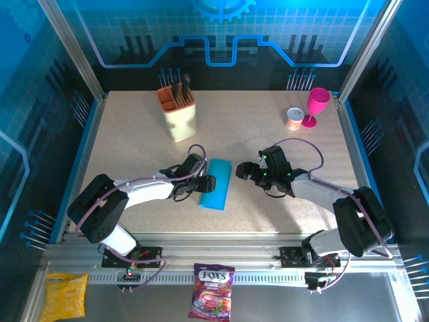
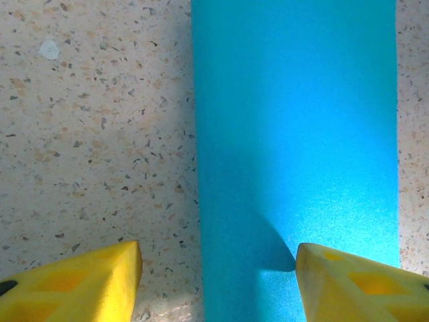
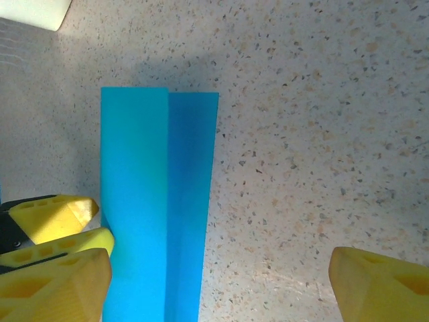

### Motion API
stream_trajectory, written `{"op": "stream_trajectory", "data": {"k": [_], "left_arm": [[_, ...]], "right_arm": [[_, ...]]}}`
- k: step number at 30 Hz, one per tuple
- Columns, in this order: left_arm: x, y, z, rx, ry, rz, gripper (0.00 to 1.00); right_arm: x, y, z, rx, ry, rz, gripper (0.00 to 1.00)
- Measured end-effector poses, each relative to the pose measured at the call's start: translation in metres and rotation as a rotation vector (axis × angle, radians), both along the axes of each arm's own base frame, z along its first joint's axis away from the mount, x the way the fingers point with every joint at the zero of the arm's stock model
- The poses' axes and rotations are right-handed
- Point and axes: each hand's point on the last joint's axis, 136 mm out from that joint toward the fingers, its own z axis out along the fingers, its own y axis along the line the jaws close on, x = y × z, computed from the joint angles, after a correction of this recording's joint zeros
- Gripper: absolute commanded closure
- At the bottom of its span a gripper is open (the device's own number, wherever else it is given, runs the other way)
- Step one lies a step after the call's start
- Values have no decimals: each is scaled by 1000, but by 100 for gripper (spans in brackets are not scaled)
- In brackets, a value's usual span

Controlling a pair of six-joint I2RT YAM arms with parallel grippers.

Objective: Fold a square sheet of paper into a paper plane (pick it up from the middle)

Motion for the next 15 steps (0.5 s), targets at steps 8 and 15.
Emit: {"op": "stream_trajectory", "data": {"k": [8, 15], "left_arm": [[-2, 3, -12, 27, 25, 3, 37], [-2, 3, -12, 31, 26, 9, 37]], "right_arm": [[4, 5, 2, 25, -10, 6, 18], [5, 9, 6, 46, -23, 18, 18]]}}
